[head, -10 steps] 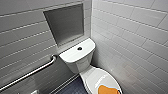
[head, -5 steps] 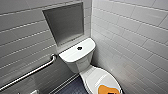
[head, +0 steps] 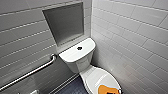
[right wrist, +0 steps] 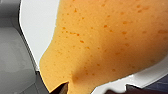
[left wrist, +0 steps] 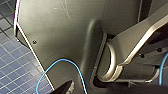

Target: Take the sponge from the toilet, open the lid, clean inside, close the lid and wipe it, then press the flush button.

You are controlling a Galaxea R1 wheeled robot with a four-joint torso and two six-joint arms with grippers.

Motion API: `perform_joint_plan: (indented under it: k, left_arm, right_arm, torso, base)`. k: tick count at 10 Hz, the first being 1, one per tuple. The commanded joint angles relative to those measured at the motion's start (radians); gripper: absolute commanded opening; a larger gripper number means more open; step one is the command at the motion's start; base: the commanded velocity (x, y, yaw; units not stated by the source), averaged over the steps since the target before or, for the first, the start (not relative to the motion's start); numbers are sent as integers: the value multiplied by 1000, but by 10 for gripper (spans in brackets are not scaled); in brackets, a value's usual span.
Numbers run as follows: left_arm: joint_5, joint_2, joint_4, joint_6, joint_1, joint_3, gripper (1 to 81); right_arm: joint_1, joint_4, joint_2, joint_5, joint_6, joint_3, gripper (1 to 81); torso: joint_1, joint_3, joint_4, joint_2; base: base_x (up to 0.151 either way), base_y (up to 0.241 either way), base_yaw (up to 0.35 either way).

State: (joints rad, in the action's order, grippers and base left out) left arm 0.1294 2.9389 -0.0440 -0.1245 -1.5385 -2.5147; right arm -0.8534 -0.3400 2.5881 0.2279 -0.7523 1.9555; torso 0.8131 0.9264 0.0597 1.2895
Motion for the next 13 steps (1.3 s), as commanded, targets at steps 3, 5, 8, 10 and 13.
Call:
perform_joint_plan:
  k: [3,5,8,10,13]
  left_arm:
    - [-82,-7,1,6,-25,7,811]
    - [-82,-6,6,8,-25,7,811]
    - [-86,-7,6,8,-24,7,811]
    - [-88,-6,4,8,-30,7,811]
    - [-88,-7,3,6,-42,7,811]
  right_arm:
    - [101,-1,-23,-42,-2,6,811]
    - [110,-1,-30,-41,-2,-4,811]
    - [104,-5,-27,-27,-4,6,811]
    - [90,-43,-15,-22,-28,49,811]
    - [82,-60,36,-12,-90,173,811]
  torso:
    - [75,0,0,118]
    - [52,0,0,84]
    - [82,0,0,130]
    - [81,0,0,130]
    - [81,0,0,130]
  base:
    - [0,0,0]
    - [0,0,0]
    - [0,0,0]
    - [0,0,0]
    - [0,0,0]
